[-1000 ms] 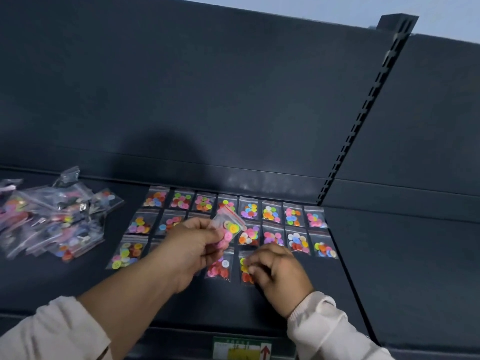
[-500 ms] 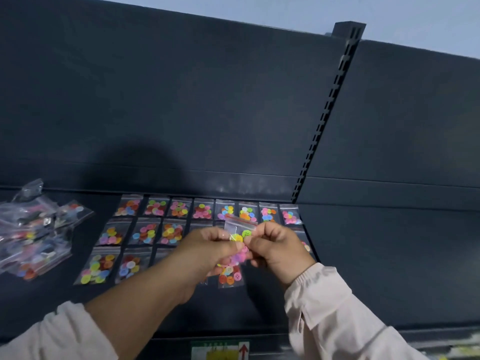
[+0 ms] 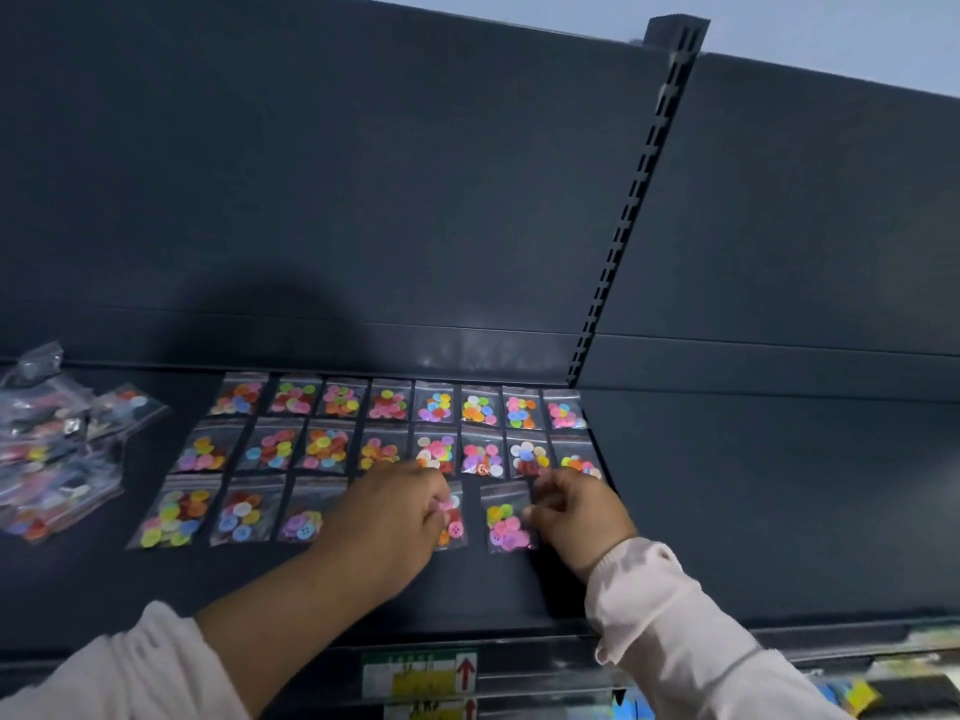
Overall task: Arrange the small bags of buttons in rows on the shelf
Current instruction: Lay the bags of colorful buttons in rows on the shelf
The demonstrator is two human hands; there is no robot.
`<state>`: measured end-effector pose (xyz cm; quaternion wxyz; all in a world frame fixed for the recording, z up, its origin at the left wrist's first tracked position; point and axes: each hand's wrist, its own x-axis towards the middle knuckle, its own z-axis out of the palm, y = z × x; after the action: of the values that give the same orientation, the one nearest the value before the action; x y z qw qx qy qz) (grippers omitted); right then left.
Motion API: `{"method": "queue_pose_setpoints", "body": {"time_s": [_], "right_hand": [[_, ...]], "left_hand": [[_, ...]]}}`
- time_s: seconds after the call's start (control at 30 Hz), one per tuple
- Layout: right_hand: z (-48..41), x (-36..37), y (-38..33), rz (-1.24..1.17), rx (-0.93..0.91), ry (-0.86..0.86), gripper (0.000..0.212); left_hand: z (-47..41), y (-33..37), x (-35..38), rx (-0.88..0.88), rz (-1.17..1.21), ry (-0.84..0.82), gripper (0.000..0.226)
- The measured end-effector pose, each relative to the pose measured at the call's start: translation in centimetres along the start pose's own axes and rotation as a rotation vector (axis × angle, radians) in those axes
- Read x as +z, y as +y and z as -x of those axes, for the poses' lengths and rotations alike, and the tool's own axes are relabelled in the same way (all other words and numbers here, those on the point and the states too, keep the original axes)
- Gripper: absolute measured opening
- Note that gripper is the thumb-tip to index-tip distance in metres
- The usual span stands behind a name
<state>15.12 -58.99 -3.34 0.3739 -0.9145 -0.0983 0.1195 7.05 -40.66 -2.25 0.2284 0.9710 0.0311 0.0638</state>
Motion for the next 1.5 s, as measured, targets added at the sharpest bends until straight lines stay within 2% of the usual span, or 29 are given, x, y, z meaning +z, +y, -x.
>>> {"method": "queue_pose_setpoints", "body": {"time_s": [0.07, 0.17, 0.27, 0.5, 0.77, 1.03, 1.17, 1.3, 1.5], "right_hand": [[0.6, -0.5, 0.1, 0.298, -0.12, 0.087, 0.03], [1.3, -0.4, 0.3, 0.383, -0.343, 0.09, 0.024], [1.3, 0.6, 0.9, 0.434, -0.458, -0.025, 0.018], [0.6, 2.2, 0.6, 0.396, -0.496, -0.023, 0.02], [0.4, 2.5, 0.1, 0.396, -0.483, -0.044, 0.02], [0.6, 0.8, -2.9, 0.456, -0.491, 0.008, 0.031], [0.6, 1.5, -6.2, 0.526, -0.542, 0.003, 0.041], [0.6, 4.0, -9.9, 0.577, -0.63, -0.04, 0.054], [0.8, 9.7, -16.5, 0.525, -0.792, -0.083, 0.055]], "left_hand": [[0.0, -0.4, 0.6, 0.075, -0.067, 0.007, 0.016], [0.0, -0.9, 1.6, 0.132, -0.134, -0.009, 0.02], [-0.1, -1.2, 2.3, 0.184, -0.177, -0.012, 0.022], [-0.2, -2.1, 2.9, 0.179, -0.286, -0.054, 0.023], [-0.5, -3.2, 3.1, 0.23, -0.274, -0.039, 0.036], [0.0, -3.9, 0.2, 0.268, -0.258, 0.093, 0.018], [1.4, -5.4, -2.7, 0.215, -0.301, 0.176, 0.022], [3.3, -8.1, -6.1, 0.087, -0.343, 0.229, 0.033], [7.3, -14.0, -11.1, -0.111, -0.418, 0.282, 0.038]]}}
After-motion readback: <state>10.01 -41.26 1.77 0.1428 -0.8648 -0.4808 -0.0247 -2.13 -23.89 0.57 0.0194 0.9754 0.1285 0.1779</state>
